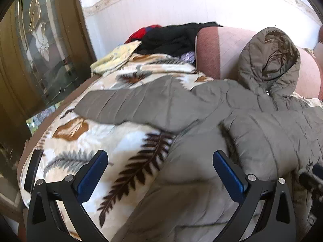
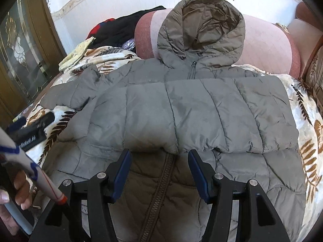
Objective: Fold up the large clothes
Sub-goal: 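Release the sleeve and withdraw the right gripper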
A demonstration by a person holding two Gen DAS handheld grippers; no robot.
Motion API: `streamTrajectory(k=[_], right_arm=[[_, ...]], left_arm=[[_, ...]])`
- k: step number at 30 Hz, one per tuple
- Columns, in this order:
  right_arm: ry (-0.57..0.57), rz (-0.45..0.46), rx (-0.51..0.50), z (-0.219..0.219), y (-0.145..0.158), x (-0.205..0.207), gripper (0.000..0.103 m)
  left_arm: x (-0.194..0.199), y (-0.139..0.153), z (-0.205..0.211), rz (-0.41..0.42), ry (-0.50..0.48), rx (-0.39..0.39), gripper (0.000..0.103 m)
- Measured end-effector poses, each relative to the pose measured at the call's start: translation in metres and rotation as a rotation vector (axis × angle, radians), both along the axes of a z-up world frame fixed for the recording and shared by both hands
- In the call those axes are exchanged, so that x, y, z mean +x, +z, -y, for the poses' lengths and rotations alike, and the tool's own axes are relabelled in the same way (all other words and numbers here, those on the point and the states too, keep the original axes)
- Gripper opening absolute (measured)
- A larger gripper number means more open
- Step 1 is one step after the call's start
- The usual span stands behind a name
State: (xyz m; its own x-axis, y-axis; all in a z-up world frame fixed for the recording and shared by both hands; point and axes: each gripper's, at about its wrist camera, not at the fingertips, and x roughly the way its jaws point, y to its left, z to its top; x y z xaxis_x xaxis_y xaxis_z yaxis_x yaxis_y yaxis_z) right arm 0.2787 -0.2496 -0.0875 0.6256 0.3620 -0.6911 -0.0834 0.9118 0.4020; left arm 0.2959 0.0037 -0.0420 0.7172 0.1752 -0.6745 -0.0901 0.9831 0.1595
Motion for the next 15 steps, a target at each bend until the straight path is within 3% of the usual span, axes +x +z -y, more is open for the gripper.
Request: streamTrajectory(k=[15], right_arm=[[-0.005, 0.089, 0.035, 0.033, 0.002, -0.039, 0.063]], left_arm=[[-0.077, 0.027, -0.017, -0.043, 0.089, -0.037, 0.103]])
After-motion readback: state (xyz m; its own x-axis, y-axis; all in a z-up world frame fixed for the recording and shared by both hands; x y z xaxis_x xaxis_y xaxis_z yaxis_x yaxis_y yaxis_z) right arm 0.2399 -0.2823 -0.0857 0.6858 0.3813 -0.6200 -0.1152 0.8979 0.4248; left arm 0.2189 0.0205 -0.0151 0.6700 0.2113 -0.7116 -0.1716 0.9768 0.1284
